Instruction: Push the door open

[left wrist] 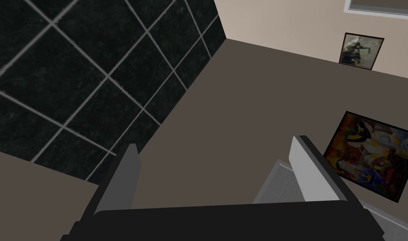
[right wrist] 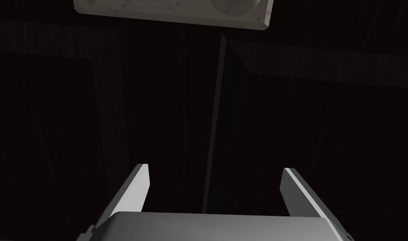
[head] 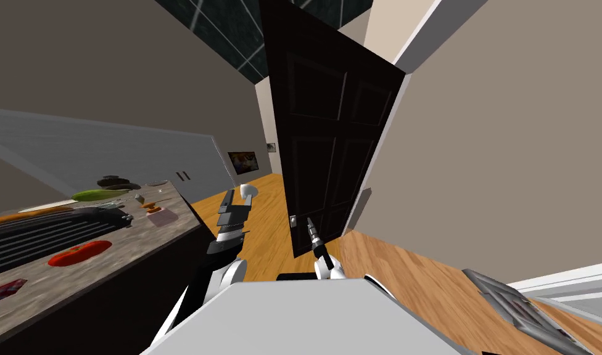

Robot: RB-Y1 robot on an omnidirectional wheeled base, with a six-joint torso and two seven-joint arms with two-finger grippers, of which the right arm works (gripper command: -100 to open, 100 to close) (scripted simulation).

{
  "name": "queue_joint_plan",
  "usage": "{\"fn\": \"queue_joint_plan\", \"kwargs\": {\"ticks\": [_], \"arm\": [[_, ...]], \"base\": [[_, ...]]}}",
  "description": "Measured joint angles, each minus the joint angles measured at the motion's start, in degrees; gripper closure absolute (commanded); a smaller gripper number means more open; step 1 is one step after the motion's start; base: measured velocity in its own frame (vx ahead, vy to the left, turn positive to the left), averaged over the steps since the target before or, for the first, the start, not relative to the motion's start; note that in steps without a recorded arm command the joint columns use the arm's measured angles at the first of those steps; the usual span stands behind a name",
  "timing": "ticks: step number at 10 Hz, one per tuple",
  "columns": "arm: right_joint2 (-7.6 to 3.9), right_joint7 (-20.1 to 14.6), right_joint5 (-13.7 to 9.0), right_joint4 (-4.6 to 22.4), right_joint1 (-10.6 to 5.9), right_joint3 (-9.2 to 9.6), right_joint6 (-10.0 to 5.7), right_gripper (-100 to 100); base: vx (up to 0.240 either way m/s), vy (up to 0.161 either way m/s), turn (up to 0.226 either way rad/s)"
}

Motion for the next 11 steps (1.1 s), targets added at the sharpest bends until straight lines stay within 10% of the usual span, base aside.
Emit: {"fn": "queue_joint_plan", "kwargs": {"ticks": [2,11], "arm": [[-0.39,0.7,-0.2,-4.2,2.16,1.62,1.60,-100],[2.50,-0.1,-1.5,-4.7,2.29,9.42,2.04,-100]], "base": [[-0.042,0.022,-0.236],[-0.097,0.068,-0.107]]}}
